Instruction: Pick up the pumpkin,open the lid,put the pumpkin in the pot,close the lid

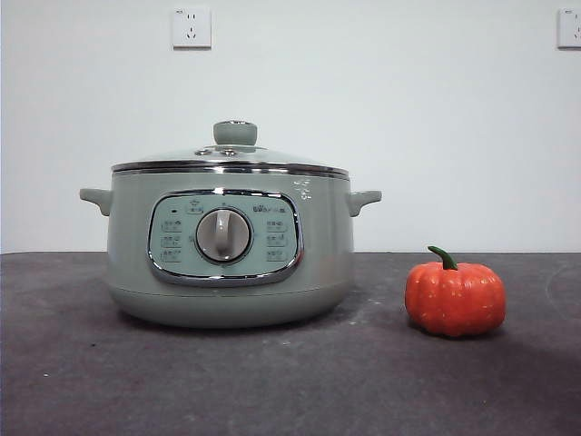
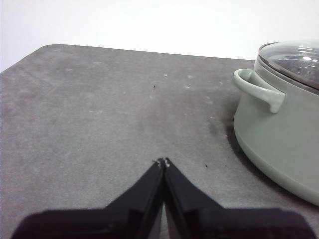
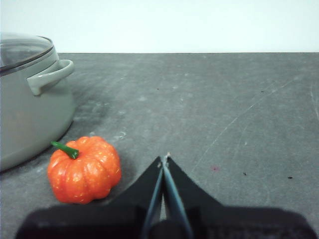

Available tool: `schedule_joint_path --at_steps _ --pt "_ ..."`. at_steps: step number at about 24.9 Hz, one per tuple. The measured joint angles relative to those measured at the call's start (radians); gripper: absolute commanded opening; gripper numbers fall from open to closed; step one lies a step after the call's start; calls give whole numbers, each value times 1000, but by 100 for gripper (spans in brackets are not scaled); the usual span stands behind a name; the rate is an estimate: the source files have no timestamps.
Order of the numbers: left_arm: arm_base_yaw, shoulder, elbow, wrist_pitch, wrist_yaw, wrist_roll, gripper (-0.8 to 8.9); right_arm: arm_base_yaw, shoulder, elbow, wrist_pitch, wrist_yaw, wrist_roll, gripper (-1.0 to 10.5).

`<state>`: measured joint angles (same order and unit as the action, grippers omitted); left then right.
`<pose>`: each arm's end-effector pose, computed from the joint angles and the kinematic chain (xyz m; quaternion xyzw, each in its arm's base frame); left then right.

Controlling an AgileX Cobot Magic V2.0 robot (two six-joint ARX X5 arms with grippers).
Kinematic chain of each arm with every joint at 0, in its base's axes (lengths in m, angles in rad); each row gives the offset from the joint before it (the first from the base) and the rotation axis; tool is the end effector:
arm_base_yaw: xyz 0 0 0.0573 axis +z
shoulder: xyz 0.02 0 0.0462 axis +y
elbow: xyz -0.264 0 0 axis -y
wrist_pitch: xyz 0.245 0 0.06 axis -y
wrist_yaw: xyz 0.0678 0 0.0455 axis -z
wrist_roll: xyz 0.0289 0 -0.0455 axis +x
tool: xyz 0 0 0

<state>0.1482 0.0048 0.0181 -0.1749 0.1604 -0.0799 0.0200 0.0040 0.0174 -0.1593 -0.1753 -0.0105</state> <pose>0.0949 0.0095 0.1525 -0.0522 0.0799 -0.0029 0.9954 0.0953 0.0069 0.1538 0.0004 0.0722 0.0976 0.9926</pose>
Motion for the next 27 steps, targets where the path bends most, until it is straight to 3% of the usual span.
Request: schedule_joint_path --at_steps 10,12,19,22,27 --pt "0 0 0 3 48 -16 -5 0 0 0 0 0 8 -1" --pt "0 0 0 5 80 -44 -8 0 0 0 2 -6 48 -1" --pt "0 3 67 -24 170 -141 -8 0 0 18 1 -8 311 -12" --pt "0 7 166 -50 185 -166 -8 0 14 88 0 -8 365 -12" --pt "0 98 328 -129 262 -176 -8 0 106 276 -19 -8 385 -12"
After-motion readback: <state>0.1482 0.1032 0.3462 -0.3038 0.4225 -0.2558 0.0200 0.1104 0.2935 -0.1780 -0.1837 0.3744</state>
